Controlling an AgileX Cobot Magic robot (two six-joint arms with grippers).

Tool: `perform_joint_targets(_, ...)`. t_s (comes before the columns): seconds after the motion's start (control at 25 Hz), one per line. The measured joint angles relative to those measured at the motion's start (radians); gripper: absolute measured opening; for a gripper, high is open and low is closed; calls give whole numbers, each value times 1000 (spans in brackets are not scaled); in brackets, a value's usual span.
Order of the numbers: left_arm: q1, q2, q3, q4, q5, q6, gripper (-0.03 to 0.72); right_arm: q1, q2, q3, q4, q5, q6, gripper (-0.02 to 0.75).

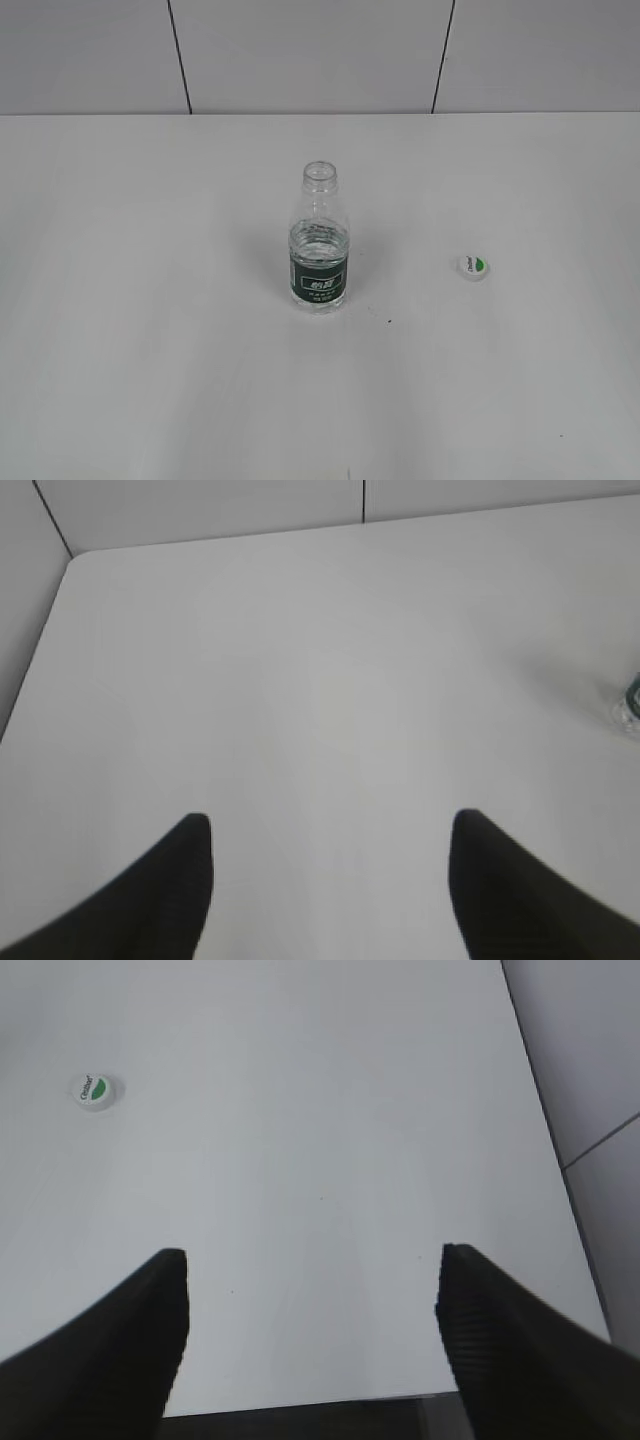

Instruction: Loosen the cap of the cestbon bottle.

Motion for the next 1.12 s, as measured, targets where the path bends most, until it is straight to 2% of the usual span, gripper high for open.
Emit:
perform_joint_targets(0.28,0,-130,3,-29,-7,0,452,0,-270,122,-5,1,-17,590)
perform_joint_targets(0.56,0,-183,3,-53,36,0,452,0,-490,179,-4,24,-19,590)
perform_joint_targets(0.76,0,-183,12,-57,127,0,452,0,-501,195,33,51,-23,590)
perform_joint_targets(1.12,0,-184,15,-52,137,0,423,0,-501,207,62,51,-28,590)
